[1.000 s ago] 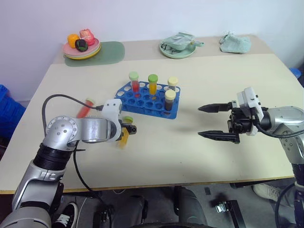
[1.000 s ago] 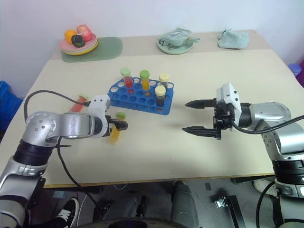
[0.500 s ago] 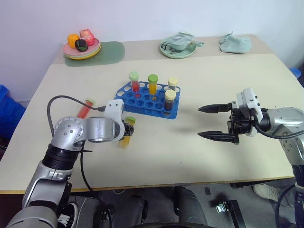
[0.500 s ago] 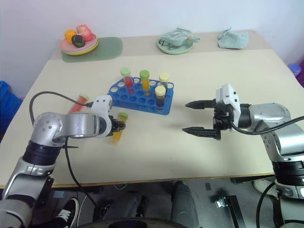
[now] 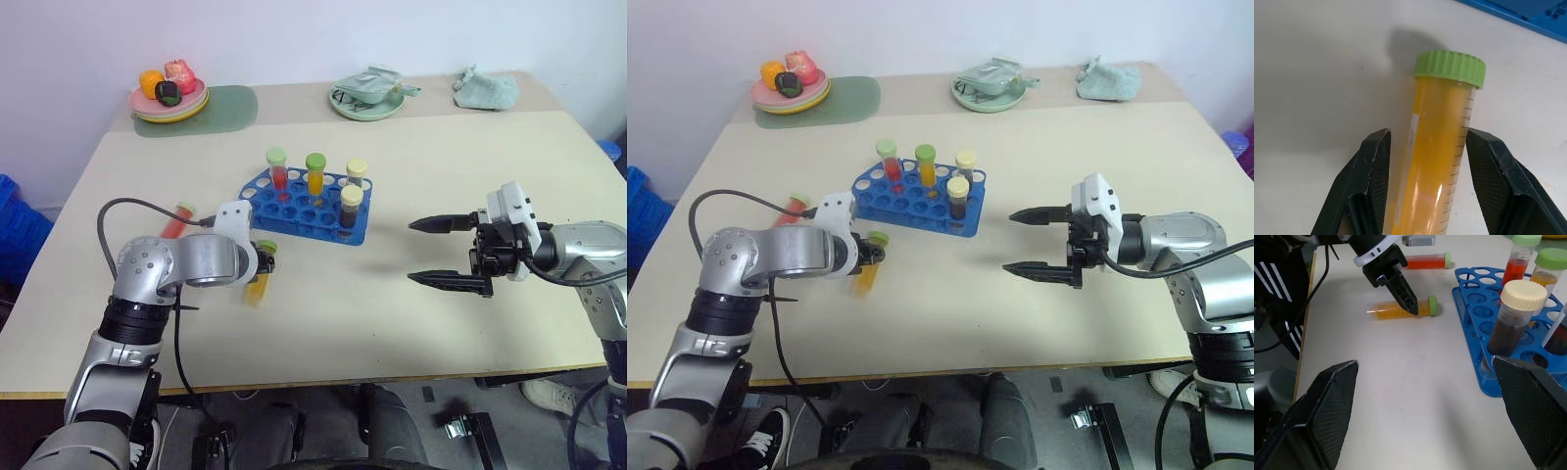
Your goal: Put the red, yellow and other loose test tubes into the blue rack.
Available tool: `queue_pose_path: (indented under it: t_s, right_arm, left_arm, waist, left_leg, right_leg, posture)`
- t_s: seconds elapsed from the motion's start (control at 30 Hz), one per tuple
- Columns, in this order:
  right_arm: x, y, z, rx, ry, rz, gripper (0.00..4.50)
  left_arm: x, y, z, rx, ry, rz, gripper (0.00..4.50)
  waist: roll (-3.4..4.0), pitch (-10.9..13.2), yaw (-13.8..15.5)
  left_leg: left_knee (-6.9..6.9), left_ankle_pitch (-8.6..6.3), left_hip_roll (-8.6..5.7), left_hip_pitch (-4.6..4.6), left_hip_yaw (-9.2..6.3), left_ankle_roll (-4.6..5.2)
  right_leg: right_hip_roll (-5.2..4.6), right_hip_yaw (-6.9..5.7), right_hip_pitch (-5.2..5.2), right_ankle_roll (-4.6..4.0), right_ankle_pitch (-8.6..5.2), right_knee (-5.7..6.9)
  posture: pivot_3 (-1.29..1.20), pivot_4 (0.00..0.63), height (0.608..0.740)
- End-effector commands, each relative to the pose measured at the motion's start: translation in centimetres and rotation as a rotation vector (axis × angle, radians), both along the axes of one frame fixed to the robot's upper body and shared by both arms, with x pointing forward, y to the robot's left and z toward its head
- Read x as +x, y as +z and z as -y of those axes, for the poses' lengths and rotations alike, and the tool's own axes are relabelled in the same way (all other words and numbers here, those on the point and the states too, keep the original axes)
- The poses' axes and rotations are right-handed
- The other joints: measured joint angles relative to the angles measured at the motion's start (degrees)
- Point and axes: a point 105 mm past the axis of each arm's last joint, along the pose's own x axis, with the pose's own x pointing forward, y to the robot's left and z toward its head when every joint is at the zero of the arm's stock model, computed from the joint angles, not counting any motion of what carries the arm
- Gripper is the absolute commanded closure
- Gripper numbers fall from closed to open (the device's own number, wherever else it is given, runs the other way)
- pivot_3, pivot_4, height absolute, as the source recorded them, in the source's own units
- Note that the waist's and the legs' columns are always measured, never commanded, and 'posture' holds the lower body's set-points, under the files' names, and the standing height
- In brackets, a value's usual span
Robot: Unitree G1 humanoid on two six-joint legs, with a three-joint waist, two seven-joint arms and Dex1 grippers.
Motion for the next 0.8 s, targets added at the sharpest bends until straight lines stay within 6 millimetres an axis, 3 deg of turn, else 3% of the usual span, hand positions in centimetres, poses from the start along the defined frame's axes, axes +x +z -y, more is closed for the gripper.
queue_pose_path:
  t_s: [0.03, 0.27, 0.53, 0.7, 0.8]
  right_arm:
    - [-0.1, 0.6, -0.3, 0.0, 0.018, 0.039, 0.0]
    - [0.0, 0.5, -0.5, 0.002, 0.02, 0.046, 0.0]
    - [0.0, 0.4, -0.6, 0.0, 0.023, 0.048, 0.0]
    - [0.0, 0.5, -0.5, -0.001, 0.019, 0.052, 0.0]
    - [0.0, 0.5, -0.6, 0.002, 0.02, 0.05, 0.0]
  left_arm:
    - [0.1, 0.6, -1.3, 0.023, -0.029, 0.017, 2.1]
    - [0.1, 0.1, -2.0, 0.038, -0.103, -0.038, 2.1]
    - [0.1, -0.6, -2.0, 0.015, -0.064, -0.06, 2.1]
    - [0.2, -0.5, -1.6, 0.007, -0.036, -0.051, 3.67]
    - [0.2, -0.5, -1.4, -0.001, -0.027, -0.046, 3.7]
  waist:
    - [0.0, 0.0, -0.16]
    - [0.0, -0.01, -0.03]
    - [0.01, -0.01, -0.05]
    - [0.01, -0.02, 0.35]
    - [0.01, -0.02, 0.75]
  left_leg:
    - [-0.01, 0.0, 0.01, 0.0, 0.0, 0.0]
    - [-0.02, 0.0, 0.0, 0.03, 0.0, 0.0]
    - [-0.02, 0.0, 0.0, 0.04, -0.01, -0.01]
    - [-0.01, 0.0, -0.01, 0.07, -0.01, -0.01]
    - [0.0, 0.0, -0.01, 0.07, 0.01, -0.01]
  right_leg:
    - [0.01, 0.0, -0.01, 0.0, 0.0, 0.0]
    - [0.02, 0.0, 0.02, 0.0, 0.0, 0.0]
    - [0.01, 0.0, 0.03, 0.0, 0.0, 0.0]
    - [0.0, 0.01, 0.06, 0.0, 0.0, 0.0]
    - [0.0, 0.02, 0.06, 0.0, 0.0, 0.0]
  posture:
    - [0.0, 0.15, 0.74]
    - [0.0, 0.15, 0.74]
    - [0.0, 0.15, 0.74]
    - [0.0, 0.15, 0.74]
    - [0.0, 0.15, 0.74]
